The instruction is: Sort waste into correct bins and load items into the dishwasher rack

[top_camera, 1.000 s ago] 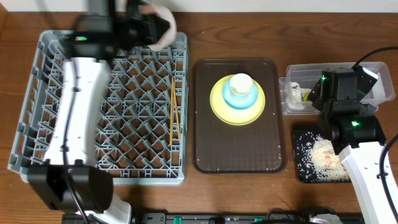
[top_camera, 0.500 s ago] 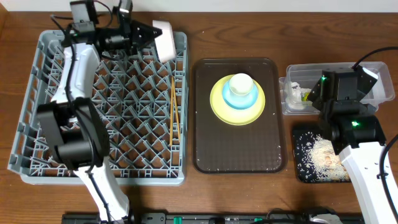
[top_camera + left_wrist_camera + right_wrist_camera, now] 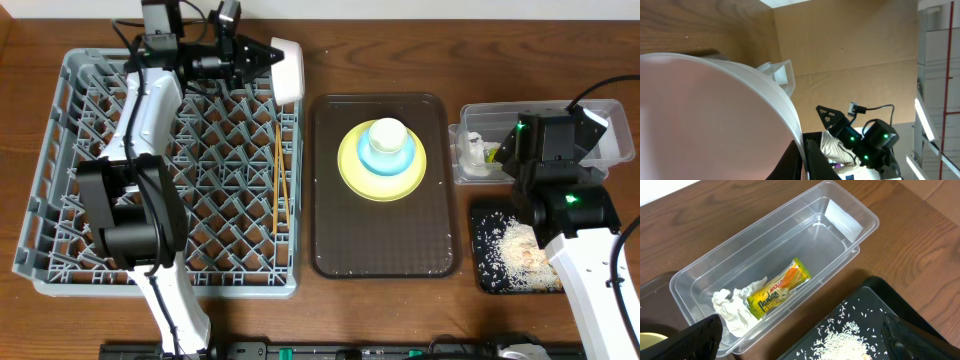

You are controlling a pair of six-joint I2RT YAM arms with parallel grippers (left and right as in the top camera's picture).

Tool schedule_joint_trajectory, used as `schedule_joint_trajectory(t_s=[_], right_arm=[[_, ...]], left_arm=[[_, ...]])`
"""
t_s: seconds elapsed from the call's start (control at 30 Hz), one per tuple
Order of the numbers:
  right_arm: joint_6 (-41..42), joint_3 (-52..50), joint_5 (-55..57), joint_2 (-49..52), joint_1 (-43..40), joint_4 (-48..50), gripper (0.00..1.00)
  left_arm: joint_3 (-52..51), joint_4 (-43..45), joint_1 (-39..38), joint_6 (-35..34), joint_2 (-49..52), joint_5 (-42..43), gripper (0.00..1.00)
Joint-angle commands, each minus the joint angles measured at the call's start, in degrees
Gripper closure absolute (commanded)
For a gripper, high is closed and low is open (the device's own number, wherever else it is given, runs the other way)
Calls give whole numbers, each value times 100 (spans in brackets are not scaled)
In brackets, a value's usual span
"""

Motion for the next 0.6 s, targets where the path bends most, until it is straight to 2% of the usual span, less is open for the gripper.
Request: schedule_joint_trajectory(t_s=[0.0,0.57], right_arm=[[72,59,83,-44,-20,-11,1],[72,59,81,-44,-20,-11,1]], left_arm=[[-184,9,48,-4,-7,-162,92],[-240,-24,142,13,579,-160,91]])
